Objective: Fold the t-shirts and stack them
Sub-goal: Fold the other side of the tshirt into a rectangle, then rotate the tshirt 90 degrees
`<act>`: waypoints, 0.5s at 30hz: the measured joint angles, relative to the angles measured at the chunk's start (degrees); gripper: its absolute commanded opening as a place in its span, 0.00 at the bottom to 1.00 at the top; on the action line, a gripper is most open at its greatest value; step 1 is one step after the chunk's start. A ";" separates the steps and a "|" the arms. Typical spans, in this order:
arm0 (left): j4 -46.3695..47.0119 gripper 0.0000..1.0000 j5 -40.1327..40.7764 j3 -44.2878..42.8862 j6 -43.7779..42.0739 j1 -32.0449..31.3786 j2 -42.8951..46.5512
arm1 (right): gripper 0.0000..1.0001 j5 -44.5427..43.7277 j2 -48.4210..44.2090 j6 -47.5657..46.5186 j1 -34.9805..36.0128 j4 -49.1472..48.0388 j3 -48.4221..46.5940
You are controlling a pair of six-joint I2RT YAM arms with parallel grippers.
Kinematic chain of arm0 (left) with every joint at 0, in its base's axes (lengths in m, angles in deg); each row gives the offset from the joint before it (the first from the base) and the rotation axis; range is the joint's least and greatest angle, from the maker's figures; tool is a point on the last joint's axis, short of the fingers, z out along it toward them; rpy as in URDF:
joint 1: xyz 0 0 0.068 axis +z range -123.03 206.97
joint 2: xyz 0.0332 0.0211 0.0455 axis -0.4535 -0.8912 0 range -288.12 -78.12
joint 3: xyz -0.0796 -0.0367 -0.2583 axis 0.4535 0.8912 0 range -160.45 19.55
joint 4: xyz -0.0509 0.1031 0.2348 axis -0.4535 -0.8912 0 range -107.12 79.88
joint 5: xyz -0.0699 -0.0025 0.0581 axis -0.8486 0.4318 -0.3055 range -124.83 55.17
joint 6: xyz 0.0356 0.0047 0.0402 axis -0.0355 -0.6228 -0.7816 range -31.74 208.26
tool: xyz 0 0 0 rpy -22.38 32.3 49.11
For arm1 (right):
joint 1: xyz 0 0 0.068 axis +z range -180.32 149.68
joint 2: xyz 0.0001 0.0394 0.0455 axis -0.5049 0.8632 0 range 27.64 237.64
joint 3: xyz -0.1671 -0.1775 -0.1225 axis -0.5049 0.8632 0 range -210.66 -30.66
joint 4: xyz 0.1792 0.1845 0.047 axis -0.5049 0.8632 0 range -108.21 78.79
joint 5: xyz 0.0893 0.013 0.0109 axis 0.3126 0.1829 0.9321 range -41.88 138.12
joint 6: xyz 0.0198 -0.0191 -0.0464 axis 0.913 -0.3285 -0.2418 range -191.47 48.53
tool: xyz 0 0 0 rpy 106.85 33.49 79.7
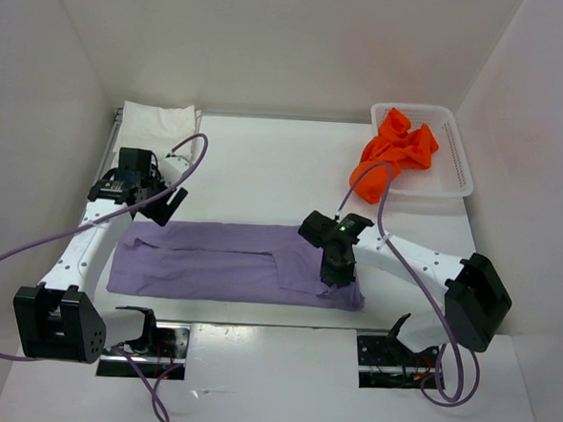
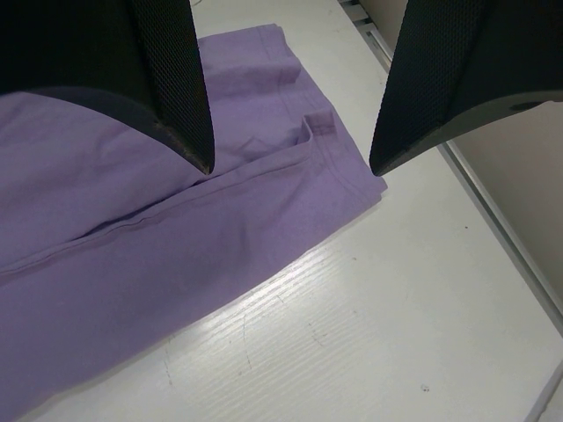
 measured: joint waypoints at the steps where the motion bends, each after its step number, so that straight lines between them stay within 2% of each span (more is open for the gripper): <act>1: 0.00 0.79 0.00 0.02 0.02 0.00 0.00 | 0.34 0.02 -0.07 0.52 0.00 0.85 0.02; 2: 0.00 0.79 0.00 0.02 -0.02 0.00 0.00 | 0.34 0.09 -0.26 0.94 0.00 1.57 0.02; 3: 0.00 0.79 0.02 0.04 -0.07 0.02 0.00 | 0.38 0.22 -0.76 1.40 0.00 2.27 0.02; 11: 0.24 0.79 1.14 0.33 -0.22 0.00 -0.61 | 0.40 0.46 -8.61 5.11 0.00 9.77 -0.57; 14: 0.22 0.79 1.46 0.42 -0.17 0.00 -0.83 | 0.48 0.37 -8.85 5.99 -0.11 10.34 -1.16; 15: 0.26 0.81 1.49 0.42 -0.17 0.00 -0.83 | 0.51 0.28 -8.81 6.14 -0.26 10.21 -1.20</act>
